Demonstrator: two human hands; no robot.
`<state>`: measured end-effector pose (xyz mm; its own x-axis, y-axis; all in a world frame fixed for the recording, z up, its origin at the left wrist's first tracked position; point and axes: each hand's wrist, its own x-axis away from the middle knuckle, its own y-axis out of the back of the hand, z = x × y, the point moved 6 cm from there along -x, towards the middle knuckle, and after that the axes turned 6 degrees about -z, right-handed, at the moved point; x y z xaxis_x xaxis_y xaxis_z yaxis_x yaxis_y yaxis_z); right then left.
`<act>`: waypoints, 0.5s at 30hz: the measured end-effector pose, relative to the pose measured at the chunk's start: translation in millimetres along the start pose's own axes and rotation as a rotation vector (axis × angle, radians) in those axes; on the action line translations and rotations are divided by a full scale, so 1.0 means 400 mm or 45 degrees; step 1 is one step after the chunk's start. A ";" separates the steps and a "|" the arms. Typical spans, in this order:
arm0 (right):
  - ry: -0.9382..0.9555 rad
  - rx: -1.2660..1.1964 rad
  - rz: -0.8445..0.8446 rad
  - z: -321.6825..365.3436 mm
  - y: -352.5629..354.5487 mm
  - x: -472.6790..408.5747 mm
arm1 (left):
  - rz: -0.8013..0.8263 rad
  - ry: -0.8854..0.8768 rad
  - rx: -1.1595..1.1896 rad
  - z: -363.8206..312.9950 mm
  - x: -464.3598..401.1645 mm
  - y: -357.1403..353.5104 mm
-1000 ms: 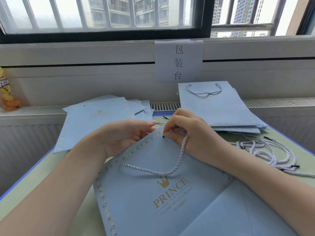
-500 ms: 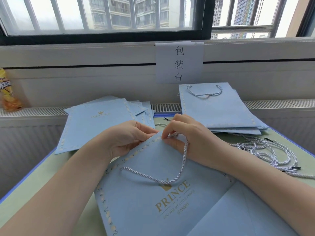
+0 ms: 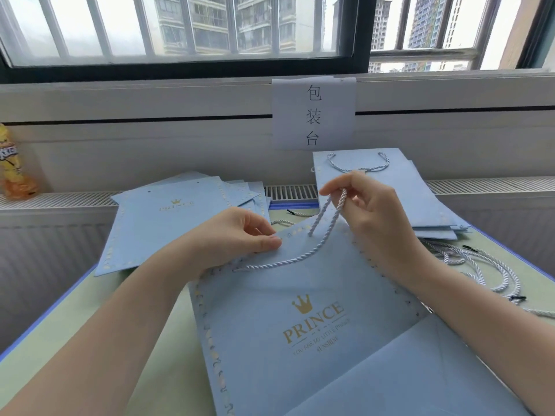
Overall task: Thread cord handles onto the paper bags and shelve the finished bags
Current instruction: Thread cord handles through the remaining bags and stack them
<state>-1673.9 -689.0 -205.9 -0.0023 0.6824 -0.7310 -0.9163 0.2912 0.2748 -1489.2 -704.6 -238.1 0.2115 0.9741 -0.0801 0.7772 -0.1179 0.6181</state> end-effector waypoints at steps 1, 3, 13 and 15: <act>-0.067 -0.082 -0.020 -0.001 0.006 -0.001 | -0.053 -0.040 -0.009 -0.004 -0.002 0.008; -0.195 -0.190 -0.043 -0.005 0.016 -0.005 | -0.185 -0.107 -0.015 -0.015 -0.003 0.031; -0.959 -0.484 0.819 -0.019 0.018 0.033 | -0.872 -0.280 0.126 -0.033 0.022 0.136; -0.905 -0.554 0.828 -0.020 0.015 0.027 | -0.930 -0.307 0.027 -0.035 0.024 0.133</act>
<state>-1682.6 -685.1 -217.2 -0.4387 0.8973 0.0489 -0.8877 -0.4412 0.1317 -1454.0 -699.0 -195.1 -0.2379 0.7374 -0.6322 0.7799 0.5330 0.3281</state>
